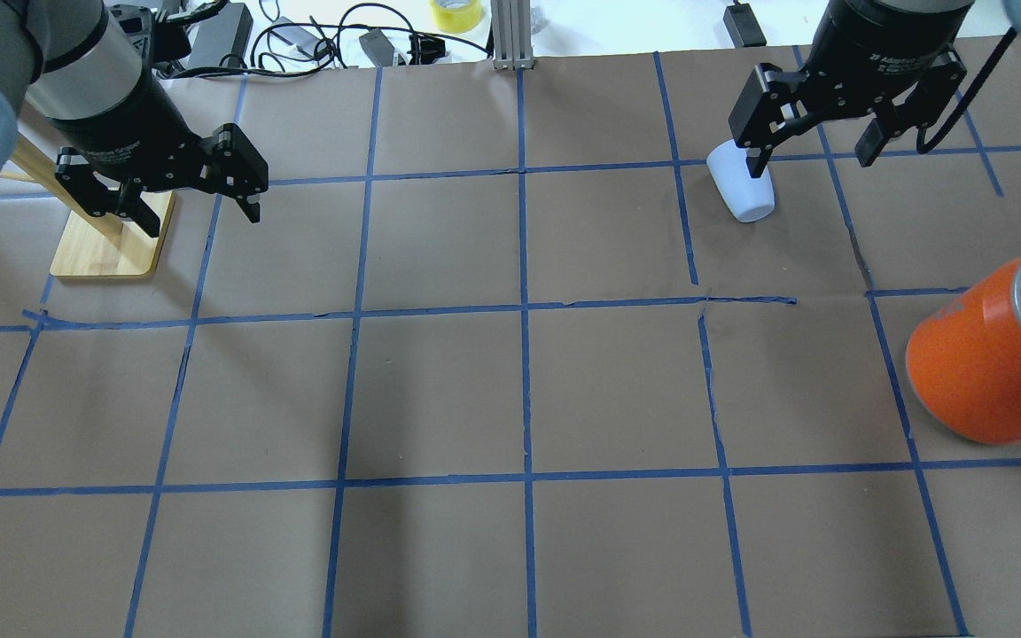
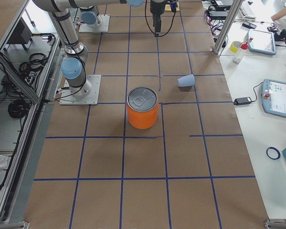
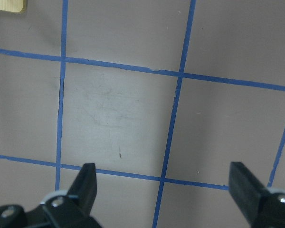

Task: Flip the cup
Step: 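Lower the right gripper onto the upside-down light-blue cup and grasp it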

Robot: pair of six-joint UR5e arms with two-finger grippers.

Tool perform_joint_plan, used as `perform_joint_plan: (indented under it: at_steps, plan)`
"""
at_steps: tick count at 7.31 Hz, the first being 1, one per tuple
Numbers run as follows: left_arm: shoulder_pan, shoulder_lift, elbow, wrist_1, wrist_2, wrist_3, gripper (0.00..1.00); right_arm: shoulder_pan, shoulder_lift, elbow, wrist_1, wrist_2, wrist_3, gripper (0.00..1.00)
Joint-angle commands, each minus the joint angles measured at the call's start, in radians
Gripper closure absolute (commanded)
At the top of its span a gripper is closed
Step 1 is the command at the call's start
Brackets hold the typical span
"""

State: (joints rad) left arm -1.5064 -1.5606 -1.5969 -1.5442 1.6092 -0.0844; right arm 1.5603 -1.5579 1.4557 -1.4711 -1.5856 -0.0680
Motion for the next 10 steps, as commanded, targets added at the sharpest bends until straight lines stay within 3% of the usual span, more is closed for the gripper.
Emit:
perform_joint_plan:
  at_steps: [1, 3, 5, 6, 7, 10]
  plan:
    - [0.0, 0.0, 0.0, -0.001, 0.003, 0.0, 0.0, 0.0, -0.001, 0.0, 0.0, -0.001, -0.004, 0.0]
    - [0.0, 0.0, 0.0, -0.002, 0.005, 0.0, 0.0, -0.006, 0.009, 0.003, -0.023, -0.002, -0.004, 0.0]
    - [0.0, 0.0, 0.0, -0.002, 0.006, 0.0, 0.0, -0.02, 0.042, 0.021, -0.137, -0.026, -0.039, 0.0]
    - [0.0, 0.0, 0.0, -0.001, 0.006, 0.0, 0.0, -0.038, 0.135, 0.023, -0.211, -0.049, -0.062, 0.0]
    - [0.0, 0.0, 0.0, -0.002, 0.006, 0.0, 0.0, -0.06, 0.233, 0.014, -0.385, -0.042, -0.09, 0.0]
    - [0.0, 0.002, 0.0, -0.002, 0.006, 0.0, 0.0, -0.14, 0.461, 0.02, -0.64, -0.005, -0.118, 0.0]
